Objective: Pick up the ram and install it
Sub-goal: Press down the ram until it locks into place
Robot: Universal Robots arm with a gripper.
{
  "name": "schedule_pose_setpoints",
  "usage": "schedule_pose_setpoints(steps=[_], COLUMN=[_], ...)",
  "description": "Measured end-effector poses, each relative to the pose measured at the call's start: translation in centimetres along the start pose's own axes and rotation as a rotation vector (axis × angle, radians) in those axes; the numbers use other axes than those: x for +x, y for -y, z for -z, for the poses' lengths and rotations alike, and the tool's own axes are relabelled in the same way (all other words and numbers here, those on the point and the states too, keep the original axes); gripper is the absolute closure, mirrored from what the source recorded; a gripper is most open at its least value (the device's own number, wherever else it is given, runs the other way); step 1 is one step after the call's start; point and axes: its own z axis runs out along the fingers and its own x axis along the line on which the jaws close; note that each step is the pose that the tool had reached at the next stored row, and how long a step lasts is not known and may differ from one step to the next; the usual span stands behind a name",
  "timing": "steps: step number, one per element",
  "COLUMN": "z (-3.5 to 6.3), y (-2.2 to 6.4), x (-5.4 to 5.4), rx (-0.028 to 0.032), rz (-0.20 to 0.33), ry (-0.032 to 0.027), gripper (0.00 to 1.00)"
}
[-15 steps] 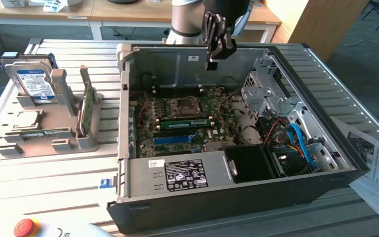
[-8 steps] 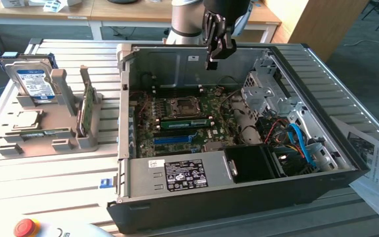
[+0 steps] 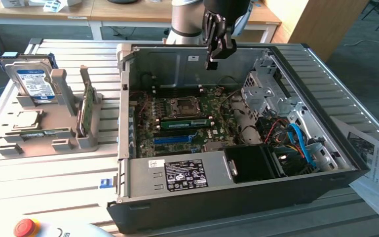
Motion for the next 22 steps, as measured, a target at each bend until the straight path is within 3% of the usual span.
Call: schedule_pose_setpoints(steps=[5, 22], z=[-0.2, -2.62], y=[0.0, -0.01], x=[0.0, 0.1], rx=[0.0022, 0.0149], rz=[0.0, 0.0], ry=[0.0001, 0.0003], gripper=[0.9, 0.9])
